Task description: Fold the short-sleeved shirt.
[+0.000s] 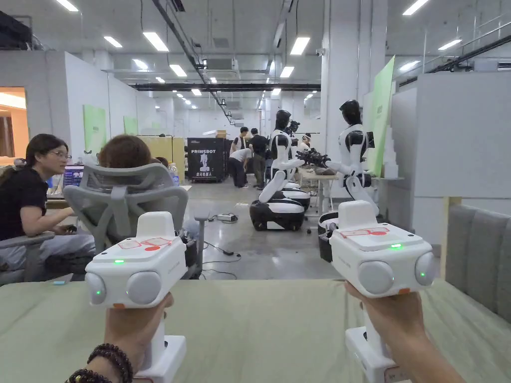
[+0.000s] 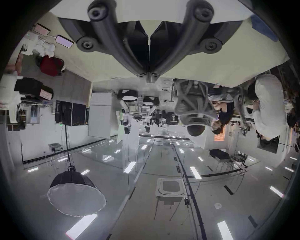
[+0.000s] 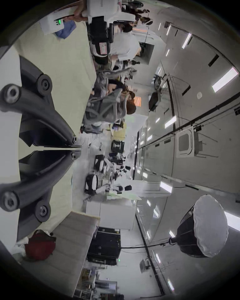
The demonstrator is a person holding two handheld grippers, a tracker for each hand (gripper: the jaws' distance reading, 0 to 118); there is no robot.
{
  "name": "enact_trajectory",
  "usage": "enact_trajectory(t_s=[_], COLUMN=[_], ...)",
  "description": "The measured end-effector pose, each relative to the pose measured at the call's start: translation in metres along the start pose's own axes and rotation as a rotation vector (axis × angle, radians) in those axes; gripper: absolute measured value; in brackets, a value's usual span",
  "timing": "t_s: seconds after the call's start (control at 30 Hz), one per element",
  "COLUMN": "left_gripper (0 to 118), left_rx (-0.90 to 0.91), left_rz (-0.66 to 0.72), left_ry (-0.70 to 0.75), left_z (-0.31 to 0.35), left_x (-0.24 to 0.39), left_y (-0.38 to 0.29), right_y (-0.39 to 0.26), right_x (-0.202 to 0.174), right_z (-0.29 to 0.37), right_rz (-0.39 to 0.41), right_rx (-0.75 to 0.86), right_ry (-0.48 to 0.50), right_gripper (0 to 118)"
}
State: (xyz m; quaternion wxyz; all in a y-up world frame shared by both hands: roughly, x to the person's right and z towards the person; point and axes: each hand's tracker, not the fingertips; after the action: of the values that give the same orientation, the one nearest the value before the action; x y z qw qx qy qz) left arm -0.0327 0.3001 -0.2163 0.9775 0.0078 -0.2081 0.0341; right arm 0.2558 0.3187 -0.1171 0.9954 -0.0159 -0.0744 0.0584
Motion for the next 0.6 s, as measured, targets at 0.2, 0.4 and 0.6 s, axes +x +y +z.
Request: enact_trajectory(t_s=[0.2, 0.4, 0.6], left_gripper=[0, 0, 4], left_rx=[-0.066, -0.090, -0.077], left_rz=[0.001, -0.049, -0.091], left_ry=[0.039, 0.078, 0.074], left_z=[-0.024, -0.031, -0.030], left_x=[0.025, 0.032, 0.039], left_y=[-0.028, -0.040, -0.042], right_y=[-0.024, -0.038, -0.047], right_x=[0.024, 0.030, 0.037], right_z=[-0.012, -0.017, -0.019], right_rz=[-0.023, -0.037, -0.042], right_rx=[-0.029, -0.045, -0.060], right_ry=[-0.050, -0.058, -0.071], right_gripper=[4, 4, 4])
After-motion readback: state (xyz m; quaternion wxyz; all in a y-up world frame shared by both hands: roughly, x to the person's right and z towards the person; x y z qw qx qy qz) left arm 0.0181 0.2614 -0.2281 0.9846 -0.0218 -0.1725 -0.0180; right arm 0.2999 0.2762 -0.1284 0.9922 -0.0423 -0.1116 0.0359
